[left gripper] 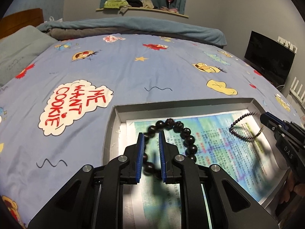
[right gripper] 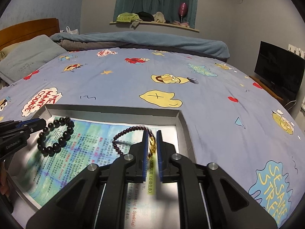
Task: Organize jewelry
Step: 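Carry both bracelets into the gray tray and open both grippers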
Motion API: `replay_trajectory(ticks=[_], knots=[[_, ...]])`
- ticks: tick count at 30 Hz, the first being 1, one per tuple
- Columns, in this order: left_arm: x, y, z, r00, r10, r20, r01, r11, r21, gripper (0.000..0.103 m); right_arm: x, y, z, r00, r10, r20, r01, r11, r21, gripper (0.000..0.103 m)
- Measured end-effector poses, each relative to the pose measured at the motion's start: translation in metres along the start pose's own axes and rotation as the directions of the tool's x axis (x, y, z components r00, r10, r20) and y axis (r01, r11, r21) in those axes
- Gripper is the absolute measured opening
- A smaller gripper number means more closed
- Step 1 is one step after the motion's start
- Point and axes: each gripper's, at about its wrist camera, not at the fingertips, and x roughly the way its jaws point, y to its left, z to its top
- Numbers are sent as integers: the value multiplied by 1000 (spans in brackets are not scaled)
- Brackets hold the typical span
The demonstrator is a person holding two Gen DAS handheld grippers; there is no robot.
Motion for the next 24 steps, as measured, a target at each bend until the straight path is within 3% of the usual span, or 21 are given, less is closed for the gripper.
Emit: replay_trajectory(ticks=[2,5,9,11,16,22,24], knots=[[0,0,0,1000,-3,2,3,1000,-1,18,0,0,0,1000,5,3,-5,1000,1,23],[-2,-1,0,1000,0,12,0,1000,-1,25,0,0,0,1000,9,5,-9,1000,2,27],[-7,0,0,999,5,32,-5,1000,-7,47,-3,0,1,1000,26,12,-26,1000,6,40],[-12,-1,1,999,11,50,-11,1000,-8,56,-5,0,2,999,36,15,-36,999,3,54],[-28,-8,0,996,38,78,-39,999,16,78,-22,-2,5,998,51,33,-50,999,-4,77],[-52,-9,-2,991,81,104,-84,996,24,92,-49,-9,7,998,26,59,-26,1000,2,98],[-62,-9,-4,990,91,110,-94,995,22,92,-58,-14,8,998,28,63,-29,999,17,97]])
